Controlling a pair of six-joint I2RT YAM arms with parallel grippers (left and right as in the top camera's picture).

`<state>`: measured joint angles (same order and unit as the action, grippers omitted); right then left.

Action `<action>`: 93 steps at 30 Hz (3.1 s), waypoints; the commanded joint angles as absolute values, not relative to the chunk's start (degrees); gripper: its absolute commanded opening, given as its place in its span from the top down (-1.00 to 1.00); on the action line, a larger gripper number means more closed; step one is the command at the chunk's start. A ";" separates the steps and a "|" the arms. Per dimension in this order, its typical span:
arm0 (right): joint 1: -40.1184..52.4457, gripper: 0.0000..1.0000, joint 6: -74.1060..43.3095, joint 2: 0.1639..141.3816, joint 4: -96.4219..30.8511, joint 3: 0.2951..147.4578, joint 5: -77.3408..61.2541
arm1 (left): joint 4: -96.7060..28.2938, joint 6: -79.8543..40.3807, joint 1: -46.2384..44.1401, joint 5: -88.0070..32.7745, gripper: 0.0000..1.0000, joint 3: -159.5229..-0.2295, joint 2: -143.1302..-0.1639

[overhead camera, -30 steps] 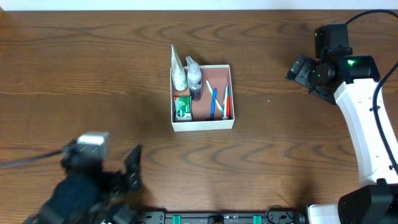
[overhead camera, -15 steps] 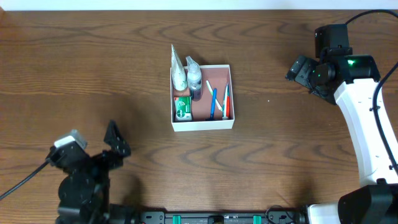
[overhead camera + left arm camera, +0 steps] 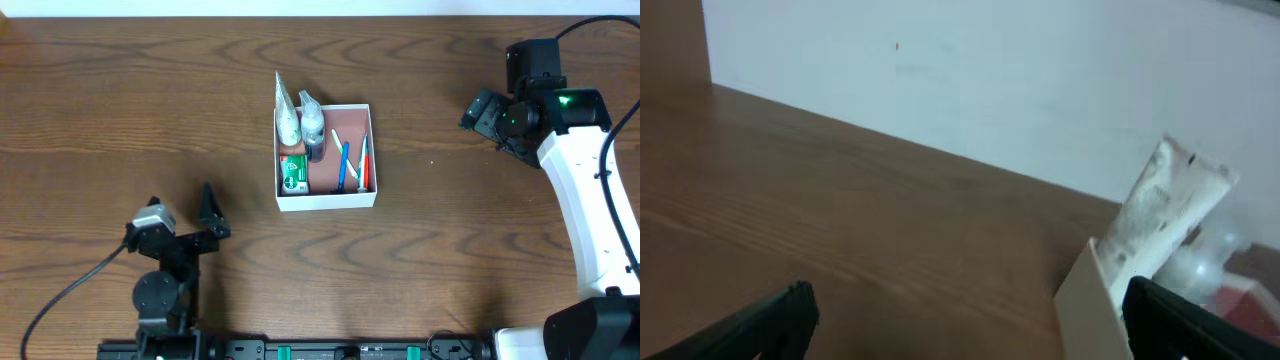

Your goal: Pack container

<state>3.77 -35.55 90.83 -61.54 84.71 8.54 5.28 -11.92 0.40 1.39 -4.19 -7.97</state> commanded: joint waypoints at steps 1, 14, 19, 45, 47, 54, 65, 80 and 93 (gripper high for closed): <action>3.38 -0.98 -35.53 89.67 -61.54 85.49 8.73 | 5.89 -8.64 1.61 0.43 -0.96 -1.54 -4.21; 3.40 -0.99 -35.53 89.67 -61.56 85.49 8.73 | -4.23 -3.03 2.68 0.40 -0.96 -0.23 -0.10; 3.40 -0.99 -35.53 89.67 -61.56 85.49 8.73 | -4.21 -3.03 2.72 0.45 -0.96 -0.23 -0.27; 4.03 -0.99 -35.46 86.39 -61.60 85.30 8.86 | -4.21 -3.03 2.72 0.45 -0.96 -0.23 -0.27; 5.17 -0.99 -34.48 83.26 -61.73 84.64 11.94 | -4.21 -3.03 2.72 0.43 -0.96 -0.23 -0.27; 9.80 -0.99 -34.02 65.36 -50.68 71.99 20.38 | -4.21 -3.03 2.72 0.43 -0.96 -0.23 -0.30; 4.54 -0.99 -13.17 30.37 -11.00 31.79 2.59 | -4.21 -3.03 2.72 0.43 -0.96 -0.23 -0.27; 4.03 -0.99 -8.49 2.26 1.10 4.40 3.16 | -4.21 -3.03 2.72 0.43 -0.96 -0.23 -0.30; -0.45 -0.98 -3.66 0.27 -2.26 0.32 0.10 | -4.21 -3.03 2.72 0.43 -0.96 -0.23 -0.30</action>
